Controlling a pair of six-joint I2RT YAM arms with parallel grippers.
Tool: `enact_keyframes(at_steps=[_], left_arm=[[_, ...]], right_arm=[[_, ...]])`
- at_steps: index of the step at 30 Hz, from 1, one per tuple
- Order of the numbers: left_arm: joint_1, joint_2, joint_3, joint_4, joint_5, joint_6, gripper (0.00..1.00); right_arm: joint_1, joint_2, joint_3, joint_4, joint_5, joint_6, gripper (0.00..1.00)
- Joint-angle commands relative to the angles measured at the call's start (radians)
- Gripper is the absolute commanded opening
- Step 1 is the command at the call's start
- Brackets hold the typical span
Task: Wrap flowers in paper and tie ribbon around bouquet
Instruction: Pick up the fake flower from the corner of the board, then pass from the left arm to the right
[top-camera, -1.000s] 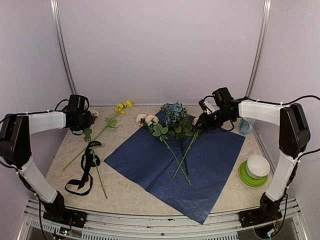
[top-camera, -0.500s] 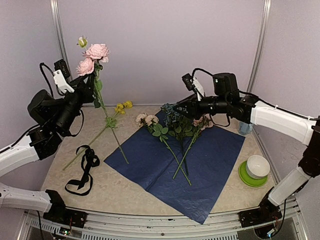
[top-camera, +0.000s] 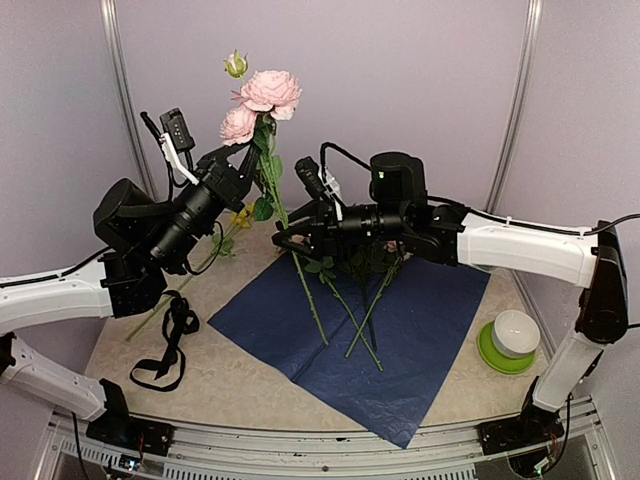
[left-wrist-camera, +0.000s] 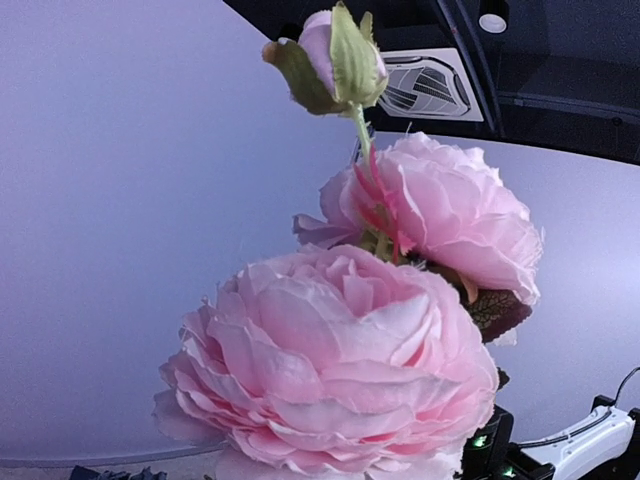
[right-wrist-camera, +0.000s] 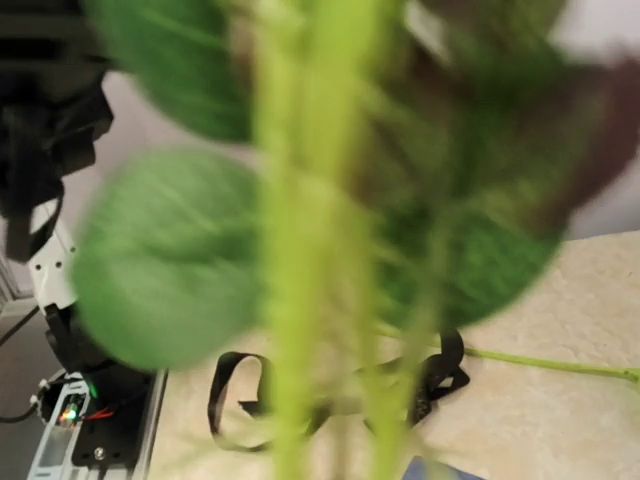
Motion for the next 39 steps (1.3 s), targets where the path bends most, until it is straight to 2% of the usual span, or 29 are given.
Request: enact_keyframes(at_steps=[1,2,4,5,6,7,8,9,12,16,20,23,24,26,29,34,39], left_arm=[[-0.004,0.011,0.035,0.086,0.056,-0.048,0.00],[-0.004,0.012,0.035,0.081,0.053,-0.046,0.00],[-0.003,0.005,0.040,0.035,0.017,-0.026,0.00],[-0.002,0.002,0.053,-0.015,-0.032,-0.007,0.14],[0.004,0.005,0.074,-0.092,-0.085,0.007,0.46],[0.014,0.014,0.106,-0.185,-0.145,0.018,0.73],[0.033,0.029,0.149,-0.311,-0.200,0.022,0.87],[0.057,0.050,0.195,-0.444,-0.254,0.009,0.93],[0.164,0.111,0.289,-0.793,-0.343,-0.074,0.97],[0.338,0.168,0.261,-1.032,-0.268,-0.173,0.97],[0.480,0.246,0.199,-1.101,-0.188,-0.183,0.95],[0.550,0.353,0.196,-1.150,-0.179,-0.148,0.86],[0.565,0.394,0.208,-1.169,-0.176,-0.122,0.84],[0.584,0.497,0.248,-1.218,-0.180,-0.073,0.83],[0.593,0.668,0.342,-1.311,-0.231,-0.024,0.84],[0.619,0.844,0.467,-1.352,-0.282,0.050,0.88],[0.657,0.938,0.574,-1.359,-0.312,0.065,0.87]], right_arm=[[0.003,0.012,0.014,0.014,0.017,0.036,0.06],[0.001,0.009,0.012,0.006,0.040,0.047,0.00],[-0.018,-0.002,-0.002,-0.001,0.055,0.096,0.00],[-0.037,-0.005,-0.010,-0.002,0.047,0.139,0.00],[-0.066,-0.006,-0.016,-0.010,0.044,0.194,0.00],[-0.098,-0.006,-0.023,-0.030,0.045,0.246,0.00],[-0.142,-0.004,-0.033,-0.055,0.055,0.302,0.00],[-0.175,-0.004,-0.044,-0.085,0.074,0.345,0.00],[-0.263,-0.013,-0.119,-0.133,0.135,0.458,0.00],[-0.343,-0.005,-0.217,-0.149,0.156,0.490,0.00],[-0.398,0.056,-0.234,-0.181,0.179,0.477,0.00],[-0.414,0.132,-0.194,-0.226,0.205,0.450,0.00],[-0.420,0.153,-0.186,-0.228,0.208,0.449,0.03],[-0.430,0.185,-0.173,-0.232,0.217,0.447,0.17],[-0.436,0.215,-0.137,-0.279,0.284,0.409,0.26],[-0.436,0.218,-0.107,-0.328,0.342,0.351,0.35],[-0.434,0.182,-0.133,-0.329,0.343,0.342,0.36]])
